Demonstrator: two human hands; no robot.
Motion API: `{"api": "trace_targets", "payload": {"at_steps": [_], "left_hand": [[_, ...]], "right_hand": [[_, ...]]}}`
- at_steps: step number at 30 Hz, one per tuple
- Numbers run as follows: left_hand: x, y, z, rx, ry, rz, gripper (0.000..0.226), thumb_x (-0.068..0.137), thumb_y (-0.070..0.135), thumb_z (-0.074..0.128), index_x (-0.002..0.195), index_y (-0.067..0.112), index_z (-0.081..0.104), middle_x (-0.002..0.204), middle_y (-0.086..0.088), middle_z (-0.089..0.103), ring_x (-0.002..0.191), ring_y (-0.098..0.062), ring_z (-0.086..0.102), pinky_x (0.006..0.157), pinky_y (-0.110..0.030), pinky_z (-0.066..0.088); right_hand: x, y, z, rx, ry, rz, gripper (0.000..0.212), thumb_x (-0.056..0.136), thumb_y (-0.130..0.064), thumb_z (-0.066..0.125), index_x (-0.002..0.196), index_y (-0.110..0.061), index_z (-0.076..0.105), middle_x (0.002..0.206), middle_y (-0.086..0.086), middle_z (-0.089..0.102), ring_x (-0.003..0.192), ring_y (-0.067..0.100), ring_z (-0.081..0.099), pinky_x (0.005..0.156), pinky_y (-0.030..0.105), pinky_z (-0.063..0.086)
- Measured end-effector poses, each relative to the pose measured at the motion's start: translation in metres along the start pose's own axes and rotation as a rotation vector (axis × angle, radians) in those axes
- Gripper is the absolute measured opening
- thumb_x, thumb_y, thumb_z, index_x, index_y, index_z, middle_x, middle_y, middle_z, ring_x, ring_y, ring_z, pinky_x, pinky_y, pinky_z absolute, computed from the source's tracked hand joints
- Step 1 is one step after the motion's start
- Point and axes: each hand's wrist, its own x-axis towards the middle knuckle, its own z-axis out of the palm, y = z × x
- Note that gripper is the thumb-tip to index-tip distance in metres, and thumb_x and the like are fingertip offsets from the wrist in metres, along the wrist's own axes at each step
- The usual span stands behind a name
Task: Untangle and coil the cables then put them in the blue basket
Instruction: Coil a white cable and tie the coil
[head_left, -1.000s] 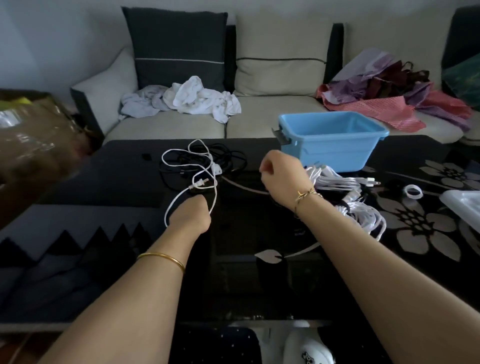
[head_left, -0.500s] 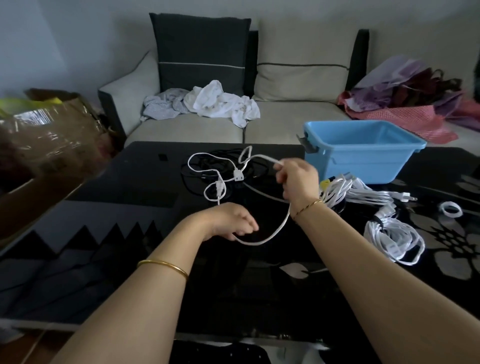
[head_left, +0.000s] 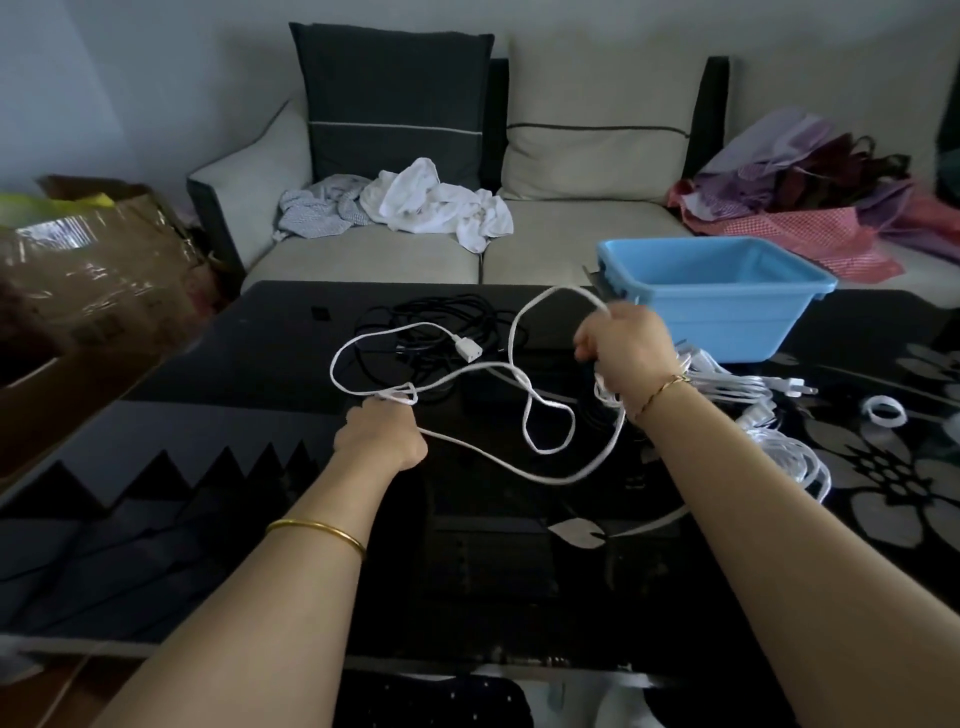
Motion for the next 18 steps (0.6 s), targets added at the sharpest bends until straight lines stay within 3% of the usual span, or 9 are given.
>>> {"api": "trace_targets", "payload": {"at_steps": [2, 4, 6, 8, 10, 12, 14, 16, 18], "left_hand": [[-0.001, 0.0, -0.004, -0.114, 0.076, -0.058, 0.053, 0.088, 0.022, 0.059, 0.133, 0.001, 0.041, 0.135, -0.018, 0.039, 0.123, -0.035, 0.041, 0.097, -0.04, 0.045], [-0.003, -0.001, -0.009, -0.299, 0.176, -0.116, 0.052, 0.088, 0.022, 0.062, 0.132, 0.002, 0.041, 0.138, -0.018, 0.034, 0.127, -0.036, 0.035, 0.095, -0.039, 0.041], [0.002, -0.004, -0.008, -0.434, 0.25, -0.043, 0.036, 0.087, 0.016, 0.061, 0.121, 0.006, 0.055, 0.135, -0.013, 0.041, 0.124, -0.034, 0.039, 0.091, -0.034, 0.039], [0.004, -0.007, -0.006, -0.533, 0.295, 0.097, 0.024, 0.087, 0.01, 0.058, 0.111, 0.009, 0.064, 0.126, -0.008, 0.055, 0.118, -0.028, 0.05, 0.091, -0.031, 0.043], [0.0, -0.009, -0.011, -0.704, 0.343, 0.135, 0.018, 0.087, 0.005, 0.054, 0.095, 0.012, 0.069, 0.104, -0.003, 0.066, 0.099, -0.021, 0.061, 0.082, -0.029, 0.048], [-0.007, -0.009, -0.023, -0.886, 0.36, 0.124, 0.024, 0.081, -0.003, 0.049, 0.07, 0.009, 0.067, 0.073, -0.001, 0.067, 0.074, -0.012, 0.062, 0.065, -0.022, 0.047], [-0.017, -0.007, -0.037, -1.093, 0.272, 0.122, 0.029, 0.074, -0.012, 0.042, 0.055, 0.002, 0.059, 0.049, -0.002, 0.058, 0.05, -0.007, 0.058, 0.05, -0.016, 0.044], [-0.027, -0.006, -0.045, -1.287, 0.047, 0.166, 0.035, 0.072, -0.019, 0.032, 0.052, -0.002, 0.055, 0.047, -0.011, 0.055, 0.044, -0.015, 0.061, 0.049, -0.019, 0.05], [-0.034, -0.007, -0.046, -1.297, -0.253, 0.285, 0.046, 0.073, -0.019, 0.025, 0.052, -0.002, 0.062, 0.059, -0.019, 0.062, 0.057, -0.025, 0.068, 0.064, -0.031, 0.057]], "right_hand": [[0.002, 0.013, 0.008, -0.256, -0.146, 0.051, 0.013, 0.084, -0.007, 0.045, 0.077, -0.007, 0.057, 0.072, 0.011, 0.056, 0.061, 0.025, 0.052, 0.052, 0.027, 0.04], [-0.001, 0.016, 0.014, -0.451, -0.159, 0.038, 0.018, 0.085, -0.009, 0.044, 0.1, -0.006, 0.053, 0.097, 0.016, 0.056, 0.088, 0.034, 0.058, 0.072, 0.036, 0.047], [-0.007, 0.012, 0.019, -0.653, -0.13, 0.008, 0.033, 0.086, -0.01, 0.046, 0.118, -0.005, 0.045, 0.122, 0.016, 0.046, 0.11, 0.037, 0.05, 0.086, 0.041, 0.043], [-0.012, 0.008, 0.025, -0.814, -0.071, -0.077, 0.036, 0.086, -0.013, 0.049, 0.121, -0.007, 0.044, 0.127, 0.013, 0.043, 0.118, 0.035, 0.042, 0.092, 0.043, 0.039], [-0.012, 0.005, 0.031, -0.903, -0.013, -0.177, 0.036, 0.087, -0.014, 0.049, 0.123, -0.009, 0.045, 0.128, 0.011, 0.044, 0.12, 0.033, 0.04, 0.095, 0.043, 0.037], [-0.009, 0.003, 0.041, -0.827, -0.045, -0.273, 0.038, 0.087, -0.01, 0.047, 0.125, -0.01, 0.047, 0.128, 0.01, 0.046, 0.119, 0.031, 0.042, 0.095, 0.041, 0.039], [-0.005, 0.001, 0.052, -0.557, -0.151, -0.284, 0.037, 0.088, -0.006, 0.044, 0.122, -0.012, 0.053, 0.121, 0.011, 0.055, 0.108, 0.029, 0.055, 0.091, 0.04, 0.048], [-0.008, -0.001, 0.065, -0.233, -0.276, -0.153, 0.027, 0.091, -0.01, 0.042, 0.112, -0.012, 0.058, 0.105, 0.009, 0.063, 0.086, 0.026, 0.066, 0.077, 0.042, 0.055], [-0.012, -0.001, 0.075, 0.009, -0.436, 0.064, 0.023, 0.096, -0.022, 0.041, 0.102, -0.008, 0.059, 0.087, 0.007, 0.061, 0.066, 0.023, 0.064, 0.064, 0.037, 0.053]]}}
